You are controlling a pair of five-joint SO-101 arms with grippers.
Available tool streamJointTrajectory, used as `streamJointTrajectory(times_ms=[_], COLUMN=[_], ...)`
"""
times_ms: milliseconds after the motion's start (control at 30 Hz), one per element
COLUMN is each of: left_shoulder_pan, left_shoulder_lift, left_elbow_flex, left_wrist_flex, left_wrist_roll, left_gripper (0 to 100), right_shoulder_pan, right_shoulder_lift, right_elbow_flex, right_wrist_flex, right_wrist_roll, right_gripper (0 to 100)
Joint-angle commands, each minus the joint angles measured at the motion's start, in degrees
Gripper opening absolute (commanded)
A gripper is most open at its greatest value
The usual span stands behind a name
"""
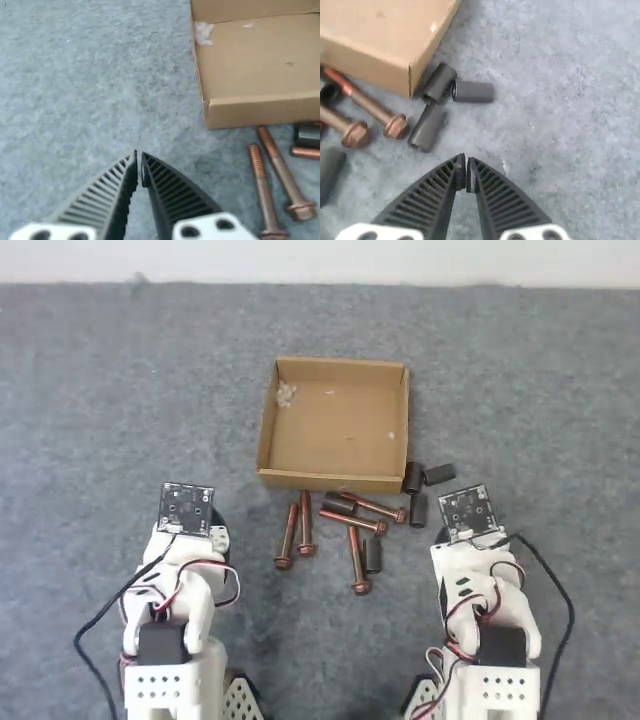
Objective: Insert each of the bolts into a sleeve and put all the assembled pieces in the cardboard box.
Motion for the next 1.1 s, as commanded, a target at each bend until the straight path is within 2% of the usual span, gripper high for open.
streamJointTrajectory(times_ms=[0,200,333,467,567,733,1000,1067], left_shoulder_pan=[0.00,0.09,-0.09,-0.09,-0.18,-0.26,0.09,0.09], left_shoulder_lift=[-1.23,-1.23,-1.23,-1.23,-1.23,-1.23,-1.23,-1.23], left_elbow_flex=[-0.40,-0.40,-0.40,-0.40,-0.40,-0.40,-0.40,-0.40], left_wrist_flex=[0.97,1.14,1.05,0.97,0.97,0.97,0.53,0.18], left_wrist_roll=[-1.93,-1.93,-1.85,-1.93,-1.93,-1.93,-2.02,-2.02], left_gripper=[2,2,2,2,2,2,2,2], right_shoulder_pan=[0.57,0.48,0.66,0.40,0.48,0.57,-0.75,-0.84], right_shoulder_lift=[0.13,11.47,29.67,48.48,60.79,77.76,94.73,97.36], right_elbow_flex=[-3.69,-12.48,-24.09,-39.30,-51.25,-67.25,-81.41,-83.60], right_wrist_flex=[-1.80,-1.80,-1.63,3.65,8.13,16.75,26.24,27.74], right_wrist_roll=[-2.37,1.41,2.20,4.75,10.11,24.88,42.20,46.15], right_gripper=[1.0,1.0,1.0,1.0,1.0,1.0,1.5,6.2])
